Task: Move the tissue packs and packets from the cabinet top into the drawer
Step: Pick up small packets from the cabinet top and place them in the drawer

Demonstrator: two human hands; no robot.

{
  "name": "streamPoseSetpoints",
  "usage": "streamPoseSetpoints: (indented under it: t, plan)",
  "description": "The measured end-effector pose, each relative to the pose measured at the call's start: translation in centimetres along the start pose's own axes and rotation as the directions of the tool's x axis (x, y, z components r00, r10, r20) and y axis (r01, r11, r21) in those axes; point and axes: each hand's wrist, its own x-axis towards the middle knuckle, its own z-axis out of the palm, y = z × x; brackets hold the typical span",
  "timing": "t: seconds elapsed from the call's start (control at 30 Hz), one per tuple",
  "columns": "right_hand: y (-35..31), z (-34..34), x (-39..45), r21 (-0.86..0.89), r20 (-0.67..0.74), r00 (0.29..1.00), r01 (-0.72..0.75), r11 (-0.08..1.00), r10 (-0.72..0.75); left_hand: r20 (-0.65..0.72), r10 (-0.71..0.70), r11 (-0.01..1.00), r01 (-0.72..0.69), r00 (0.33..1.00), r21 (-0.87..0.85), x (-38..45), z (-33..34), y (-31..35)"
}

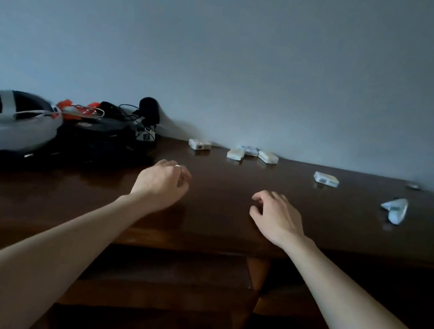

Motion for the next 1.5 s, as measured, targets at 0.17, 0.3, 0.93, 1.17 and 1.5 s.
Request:
streamPoseSetpoints:
  t: [0.17,0.3,0.93,1.17,1.5]
  plan:
    - [0.9,2.6,8.4,-0.047,0.075,0.997,-0.007,0.999,0.01,0.063,-0.077,0.997,0.075,0.995,0.024,7.3,5.5,-2.7]
    - [0.4,4.9,16.8,-0.033,0.068,0.997,-0.021,0.999,0.023,0.038,-0.088,0.993,0.085,0.995,0.077,13.5,9.1,-3.9]
    - [1.4,12.3,32.8,-0.239,0.198,0.977,-0.035,0.97,0.084,0.139,0.009,0.997,-0.021,0.99,0.08,27.4,17.0,-6.8]
    - [1.1,10.0,26.9,-0.051,0.288,0.956,-0.046,0.998,0.059,0.153,0.012,0.995,-0.026,0.988,0.095,22.7,14.6,-4.1]
    - [-0.4,6.3,15.4,0.097,0.366,0.93,-0.017,0.995,-0.02,0.212,0.047,0.996,-0.062,0.976,0.066,12.5,9.2,-0.8]
